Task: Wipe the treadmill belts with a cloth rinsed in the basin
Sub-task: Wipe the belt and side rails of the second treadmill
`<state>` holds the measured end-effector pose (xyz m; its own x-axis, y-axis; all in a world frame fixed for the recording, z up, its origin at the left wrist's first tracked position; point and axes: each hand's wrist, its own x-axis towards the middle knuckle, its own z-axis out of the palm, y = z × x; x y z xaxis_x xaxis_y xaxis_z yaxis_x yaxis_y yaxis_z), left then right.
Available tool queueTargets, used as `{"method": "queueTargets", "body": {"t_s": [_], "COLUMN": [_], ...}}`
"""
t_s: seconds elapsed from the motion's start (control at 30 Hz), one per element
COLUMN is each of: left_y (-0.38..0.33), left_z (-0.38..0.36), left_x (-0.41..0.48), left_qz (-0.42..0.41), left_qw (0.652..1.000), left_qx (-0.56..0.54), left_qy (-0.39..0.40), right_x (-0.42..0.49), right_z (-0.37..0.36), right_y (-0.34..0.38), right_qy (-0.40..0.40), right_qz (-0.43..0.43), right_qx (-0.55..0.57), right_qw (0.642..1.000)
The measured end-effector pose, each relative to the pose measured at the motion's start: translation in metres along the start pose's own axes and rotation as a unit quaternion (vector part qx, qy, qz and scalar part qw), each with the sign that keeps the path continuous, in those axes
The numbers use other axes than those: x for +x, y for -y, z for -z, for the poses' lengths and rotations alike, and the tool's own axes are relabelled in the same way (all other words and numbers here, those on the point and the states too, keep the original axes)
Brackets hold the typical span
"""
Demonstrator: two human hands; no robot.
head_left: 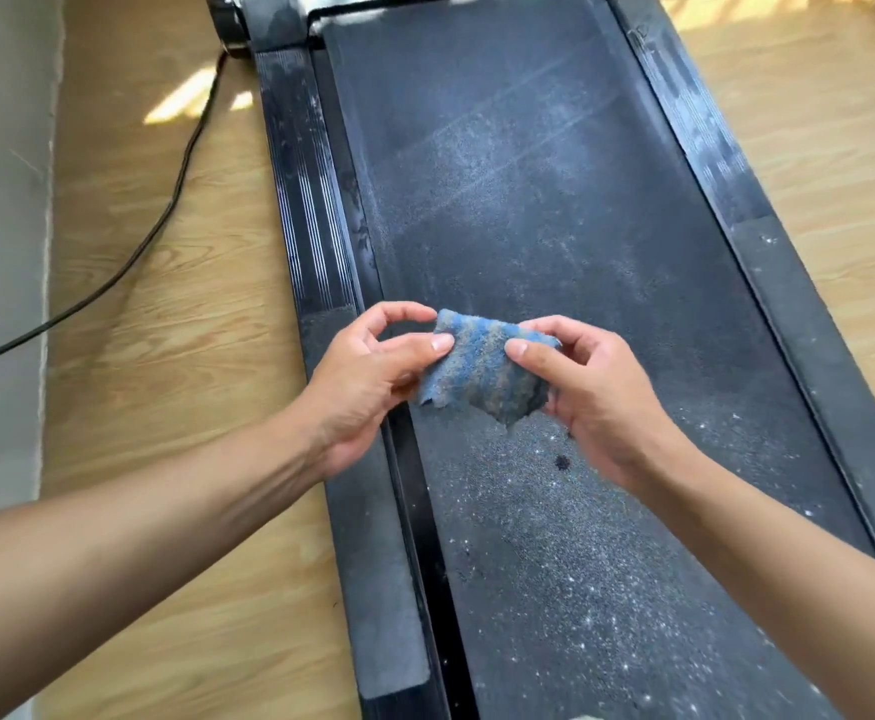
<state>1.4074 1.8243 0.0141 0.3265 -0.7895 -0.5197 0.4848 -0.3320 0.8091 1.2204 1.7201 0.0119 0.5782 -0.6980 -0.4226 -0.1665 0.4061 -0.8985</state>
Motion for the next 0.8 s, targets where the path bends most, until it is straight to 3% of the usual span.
{"method": "queueTargets", "body": {"t_s": [0.13,0.27,0.37,0.43,0.5,0.6,0.7,0.8], "left_y": [0.012,0.031,0.043,0.048,0.051,0.052,0.064,0.085], "left_z": [0.013,0.03,0.033,0.035,0.043,0.063,0.08,0.087], "left_x": [-0.005,-0.01,-0.001,0.013,0.029,0.047,0.063,0.07], "left_qz": [-0.001,-0.01,-0.01,-0.054,-0.19,-0.337,-0.318,-0.267], "left_qw": [0.999,0.997,0.995,0.988,0.939,0.786,0.743,0.698], "left_qx": [-0.015,0.036,0.053,0.082,0.238,0.484,0.564,0.648], "left_qy": [-0.029,-0.066,-0.085,-0.116,-0.162,-0.188,-0.171,-0.144], "right_x": [0.006,0.016,0.027,0.038,0.052,0.069,0.065,0.042], "right_z": [-0.016,-0.022,-0.019,-0.019,-0.02,-0.027,-0.035,-0.027], "right_y": [-0.007,-0.017,-0.017,-0.011,-0.004,-0.009,-0.035,-0.039], "right_qy": [0.084,0.105,0.086,0.051,0.004,0.027,0.155,0.211], "right_qz": [-0.095,-0.165,-0.121,-0.018,0.106,0.25,0.213,0.168], "right_qx": [0.044,0.011,-0.059,-0.158,-0.284,-0.493,-0.645,-0.656], "right_qw": [0.991,0.981,0.987,0.986,0.953,0.833,0.717,0.705]}}
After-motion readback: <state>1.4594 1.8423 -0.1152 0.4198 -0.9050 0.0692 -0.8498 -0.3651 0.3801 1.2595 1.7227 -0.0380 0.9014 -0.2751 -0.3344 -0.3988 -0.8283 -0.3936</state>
